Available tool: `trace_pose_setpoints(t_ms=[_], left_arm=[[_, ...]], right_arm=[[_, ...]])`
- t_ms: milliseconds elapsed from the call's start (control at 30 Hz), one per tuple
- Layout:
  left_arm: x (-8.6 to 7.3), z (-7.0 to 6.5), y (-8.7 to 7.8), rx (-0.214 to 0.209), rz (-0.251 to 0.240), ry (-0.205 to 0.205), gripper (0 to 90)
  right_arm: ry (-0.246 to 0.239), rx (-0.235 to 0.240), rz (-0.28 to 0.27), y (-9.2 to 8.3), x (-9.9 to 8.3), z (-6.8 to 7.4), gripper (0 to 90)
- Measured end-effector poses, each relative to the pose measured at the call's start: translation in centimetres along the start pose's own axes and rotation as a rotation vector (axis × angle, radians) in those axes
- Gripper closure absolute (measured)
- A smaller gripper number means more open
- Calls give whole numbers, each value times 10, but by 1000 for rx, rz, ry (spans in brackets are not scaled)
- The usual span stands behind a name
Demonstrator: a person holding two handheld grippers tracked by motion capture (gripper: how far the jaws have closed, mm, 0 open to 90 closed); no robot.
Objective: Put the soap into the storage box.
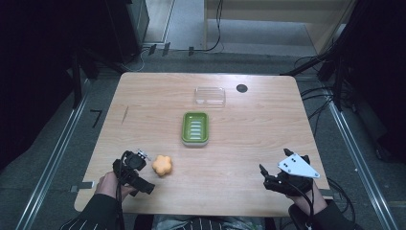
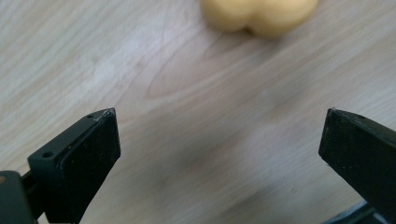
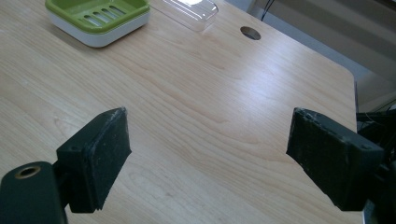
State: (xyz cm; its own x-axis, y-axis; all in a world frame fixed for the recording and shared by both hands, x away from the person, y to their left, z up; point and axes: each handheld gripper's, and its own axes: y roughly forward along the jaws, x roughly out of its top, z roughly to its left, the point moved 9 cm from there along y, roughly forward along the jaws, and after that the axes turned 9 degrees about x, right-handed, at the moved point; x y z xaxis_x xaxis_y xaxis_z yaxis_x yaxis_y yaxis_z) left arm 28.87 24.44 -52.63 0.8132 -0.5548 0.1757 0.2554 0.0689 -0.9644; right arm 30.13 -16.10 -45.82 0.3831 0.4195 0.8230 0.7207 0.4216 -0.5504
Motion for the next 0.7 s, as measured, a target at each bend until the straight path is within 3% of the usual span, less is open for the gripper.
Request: trace_pose_setpoints(t_ms=[200, 500, 700], left_arm=[[12, -1, 4, 14, 3, 3, 0], [23, -4, 6, -13, -13, 2, 0], [33, -7, 8, -7, -22, 10, 0]], right_arm=[[0, 0, 2, 1, -1, -1, 137], [3, -1, 5, 0, -1, -1, 137], [2, -3, 4, 0, -1, -1, 137]])
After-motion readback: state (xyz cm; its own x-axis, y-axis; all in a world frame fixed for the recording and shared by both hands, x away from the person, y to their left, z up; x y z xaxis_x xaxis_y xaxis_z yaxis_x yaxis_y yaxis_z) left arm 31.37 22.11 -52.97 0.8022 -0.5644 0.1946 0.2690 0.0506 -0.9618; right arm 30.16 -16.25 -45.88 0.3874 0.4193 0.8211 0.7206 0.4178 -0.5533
